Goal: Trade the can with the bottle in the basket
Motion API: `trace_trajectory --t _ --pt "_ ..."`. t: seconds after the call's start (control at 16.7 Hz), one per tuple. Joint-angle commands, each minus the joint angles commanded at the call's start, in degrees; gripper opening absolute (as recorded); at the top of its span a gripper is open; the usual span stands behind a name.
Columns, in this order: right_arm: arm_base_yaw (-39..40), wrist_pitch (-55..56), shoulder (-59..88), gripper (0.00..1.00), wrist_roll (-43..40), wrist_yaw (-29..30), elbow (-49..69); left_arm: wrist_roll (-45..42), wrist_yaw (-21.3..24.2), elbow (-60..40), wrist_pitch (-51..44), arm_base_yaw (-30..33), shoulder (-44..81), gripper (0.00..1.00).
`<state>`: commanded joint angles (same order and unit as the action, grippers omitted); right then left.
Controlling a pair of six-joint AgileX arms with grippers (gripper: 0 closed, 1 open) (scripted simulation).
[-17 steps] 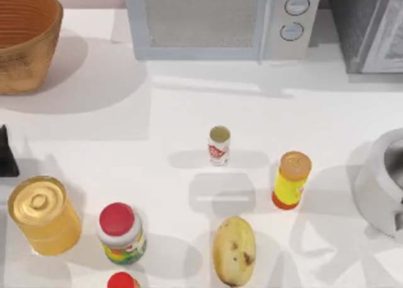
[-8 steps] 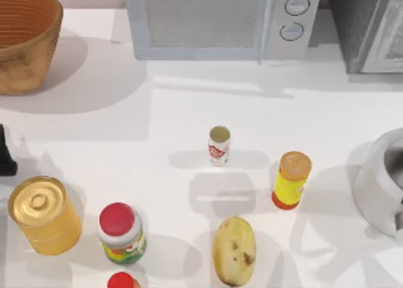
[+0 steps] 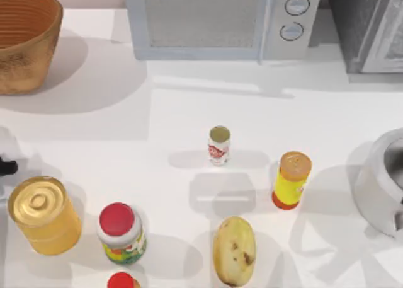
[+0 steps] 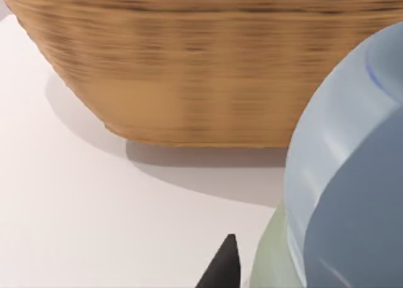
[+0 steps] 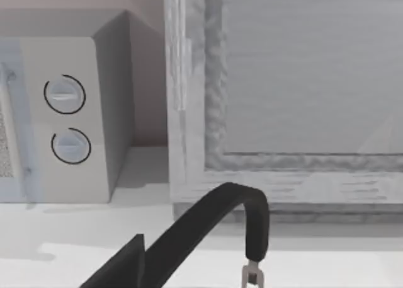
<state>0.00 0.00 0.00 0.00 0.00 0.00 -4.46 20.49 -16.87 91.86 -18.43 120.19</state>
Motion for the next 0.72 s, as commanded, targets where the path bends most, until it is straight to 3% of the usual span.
trace_trajectory --t 0.12,0.72 --pt "0.0 0.0 0.0 1.0 0.0 0.0 0.0 0.0 0.0 0.0 0.0 0.0 0.0 0.0" --pt "0.0 0.0 0.0 1.0 0.0 0.0 0.0 -0.16 0.57 -0.21 -0.56 -0.31 -0.08 0.0"
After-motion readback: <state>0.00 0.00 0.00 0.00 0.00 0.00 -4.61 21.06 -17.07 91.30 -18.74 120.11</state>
